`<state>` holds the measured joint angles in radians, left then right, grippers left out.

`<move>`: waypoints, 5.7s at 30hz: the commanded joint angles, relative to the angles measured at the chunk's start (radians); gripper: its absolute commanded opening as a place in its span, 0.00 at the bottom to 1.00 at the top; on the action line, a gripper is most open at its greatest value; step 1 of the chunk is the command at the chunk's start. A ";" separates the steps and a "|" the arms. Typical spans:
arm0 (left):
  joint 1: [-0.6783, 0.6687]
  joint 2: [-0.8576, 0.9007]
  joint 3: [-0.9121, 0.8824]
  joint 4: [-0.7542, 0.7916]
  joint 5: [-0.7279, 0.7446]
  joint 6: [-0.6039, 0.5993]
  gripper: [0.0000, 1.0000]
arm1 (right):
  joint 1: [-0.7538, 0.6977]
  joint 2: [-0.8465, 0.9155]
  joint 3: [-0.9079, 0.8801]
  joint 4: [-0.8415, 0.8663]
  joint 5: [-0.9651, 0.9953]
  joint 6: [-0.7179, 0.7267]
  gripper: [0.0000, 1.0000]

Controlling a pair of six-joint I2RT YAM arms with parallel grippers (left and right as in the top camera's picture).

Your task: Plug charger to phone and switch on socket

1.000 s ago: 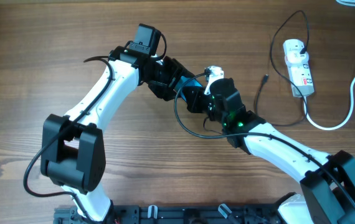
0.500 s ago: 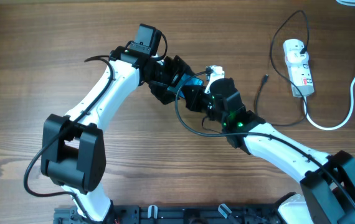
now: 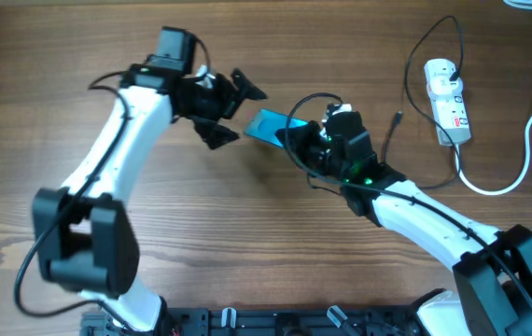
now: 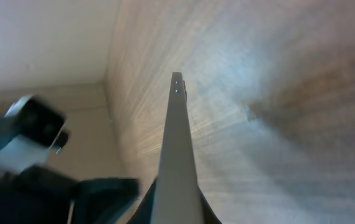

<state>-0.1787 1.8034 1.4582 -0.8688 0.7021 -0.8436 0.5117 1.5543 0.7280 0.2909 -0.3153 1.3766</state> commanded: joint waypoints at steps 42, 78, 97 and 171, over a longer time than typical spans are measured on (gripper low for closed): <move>-0.158 -0.266 0.013 -0.134 -0.459 -0.282 0.64 | 0.042 0.007 0.018 0.403 -0.207 0.695 0.05; -0.120 -0.148 0.012 0.018 -0.401 -0.433 0.04 | 0.041 0.007 0.018 0.404 -0.225 0.695 0.06; -0.048 -0.148 0.012 0.080 -0.279 -0.443 0.20 | 0.041 0.007 0.018 0.499 -0.224 0.695 0.05; 0.171 -0.148 0.012 0.079 0.134 0.002 0.04 | 0.040 0.005 0.018 -0.230 0.098 -0.289 0.99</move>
<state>-0.0135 1.6588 1.4593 -0.7830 0.8391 -0.7532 0.5491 1.5593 0.7448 0.0700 -0.2344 1.1599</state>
